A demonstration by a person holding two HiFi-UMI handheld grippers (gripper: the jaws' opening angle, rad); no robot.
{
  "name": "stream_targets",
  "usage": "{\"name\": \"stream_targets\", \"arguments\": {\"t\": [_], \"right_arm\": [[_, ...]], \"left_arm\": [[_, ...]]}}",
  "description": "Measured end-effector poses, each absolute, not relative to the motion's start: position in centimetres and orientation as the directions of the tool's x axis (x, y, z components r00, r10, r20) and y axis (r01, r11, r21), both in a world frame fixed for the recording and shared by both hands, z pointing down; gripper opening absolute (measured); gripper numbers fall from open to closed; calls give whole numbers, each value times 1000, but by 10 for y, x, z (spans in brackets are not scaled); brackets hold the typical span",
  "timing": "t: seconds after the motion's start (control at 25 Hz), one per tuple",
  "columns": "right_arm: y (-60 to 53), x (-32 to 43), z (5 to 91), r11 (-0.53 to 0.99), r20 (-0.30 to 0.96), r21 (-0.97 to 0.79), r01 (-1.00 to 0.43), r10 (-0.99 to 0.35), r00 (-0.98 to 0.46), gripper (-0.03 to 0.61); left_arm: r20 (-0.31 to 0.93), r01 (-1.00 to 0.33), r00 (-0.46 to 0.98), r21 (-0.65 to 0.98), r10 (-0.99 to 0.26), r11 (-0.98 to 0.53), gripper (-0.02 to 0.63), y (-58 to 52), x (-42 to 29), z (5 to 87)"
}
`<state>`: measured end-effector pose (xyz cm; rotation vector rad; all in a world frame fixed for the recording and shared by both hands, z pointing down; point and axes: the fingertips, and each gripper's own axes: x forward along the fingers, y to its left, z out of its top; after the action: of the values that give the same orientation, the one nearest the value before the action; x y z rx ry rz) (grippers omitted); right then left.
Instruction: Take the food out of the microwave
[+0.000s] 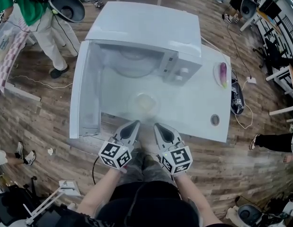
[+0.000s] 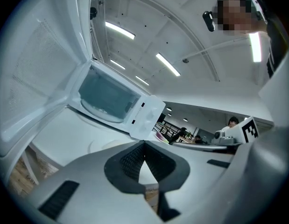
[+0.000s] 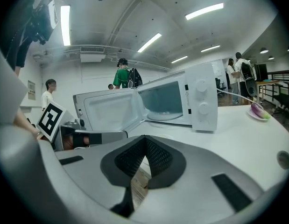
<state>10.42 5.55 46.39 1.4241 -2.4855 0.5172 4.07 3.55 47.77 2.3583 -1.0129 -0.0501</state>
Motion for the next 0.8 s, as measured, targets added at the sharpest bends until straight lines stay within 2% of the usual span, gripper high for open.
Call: {"name": "stream_targets", "arguments": {"t": [0.8], "right_arm": [[93,96,423,519,258,-195,-832,-791,-554,17]], "left_arm": [[96,-700,672,406,-734,-587,9,75,41,427]]}}
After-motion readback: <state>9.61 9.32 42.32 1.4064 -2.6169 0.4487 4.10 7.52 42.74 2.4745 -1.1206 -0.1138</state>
